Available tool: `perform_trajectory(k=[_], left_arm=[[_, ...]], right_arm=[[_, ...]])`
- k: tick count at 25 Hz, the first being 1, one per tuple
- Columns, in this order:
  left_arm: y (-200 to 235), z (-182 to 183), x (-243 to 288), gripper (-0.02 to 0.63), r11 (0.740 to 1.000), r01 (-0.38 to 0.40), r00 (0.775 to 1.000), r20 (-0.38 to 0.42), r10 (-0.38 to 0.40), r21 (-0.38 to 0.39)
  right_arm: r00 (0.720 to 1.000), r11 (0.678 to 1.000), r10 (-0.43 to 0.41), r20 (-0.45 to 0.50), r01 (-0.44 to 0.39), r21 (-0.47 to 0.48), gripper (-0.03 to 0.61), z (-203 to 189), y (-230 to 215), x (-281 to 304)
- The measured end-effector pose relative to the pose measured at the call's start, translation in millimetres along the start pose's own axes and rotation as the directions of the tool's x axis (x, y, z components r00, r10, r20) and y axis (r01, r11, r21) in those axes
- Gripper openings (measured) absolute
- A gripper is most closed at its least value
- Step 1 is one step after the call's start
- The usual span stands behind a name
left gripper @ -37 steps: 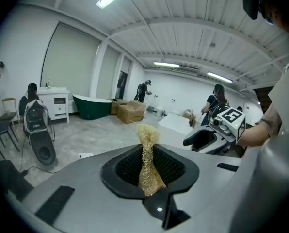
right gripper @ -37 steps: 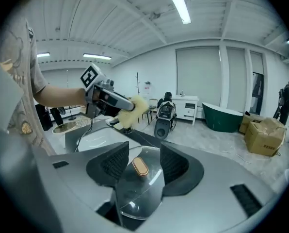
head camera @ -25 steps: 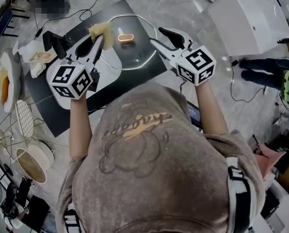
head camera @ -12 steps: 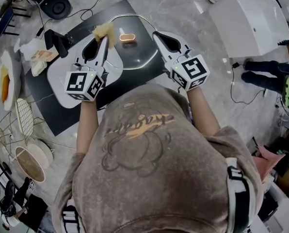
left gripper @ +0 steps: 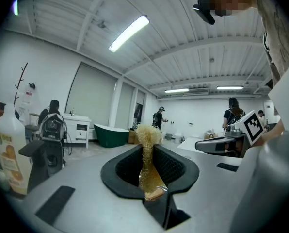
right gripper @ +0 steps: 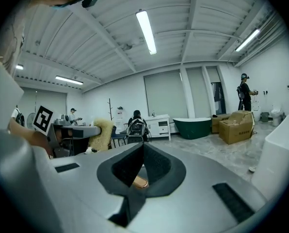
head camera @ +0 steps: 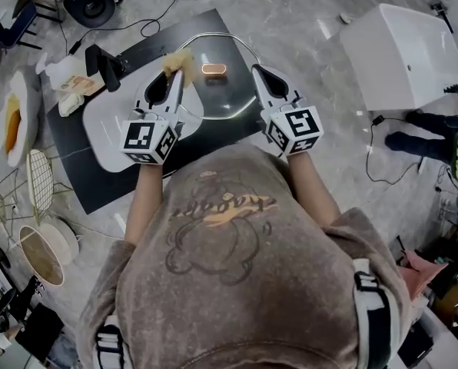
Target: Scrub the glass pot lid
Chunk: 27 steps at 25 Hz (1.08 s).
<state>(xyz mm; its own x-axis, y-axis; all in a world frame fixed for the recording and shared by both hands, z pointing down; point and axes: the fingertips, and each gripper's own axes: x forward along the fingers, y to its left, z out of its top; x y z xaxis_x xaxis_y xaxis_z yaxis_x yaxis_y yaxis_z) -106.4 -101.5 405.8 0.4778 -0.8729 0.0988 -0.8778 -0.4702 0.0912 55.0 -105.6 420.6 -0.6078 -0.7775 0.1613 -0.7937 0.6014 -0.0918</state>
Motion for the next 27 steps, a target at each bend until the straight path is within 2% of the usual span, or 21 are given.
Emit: perform_trajectory(k=[14, 27], left_arm=[[3, -6, -10, 0.075, 0.998, -0.044, 0.999, -0.022, 0.043, -0.036], [1, -10, -13, 0.075, 0.997, -0.06, 0.997, -0.041, 0.059, -0.037]], right_arm=[[1.0, 1.0, -0.009, 0.006, 0.009, -0.007, 0.0, 4, -2, -4], [1.0, 1.0, 0.0, 0.005, 0.001, -0.014, 0.0, 4, 0, -7]])
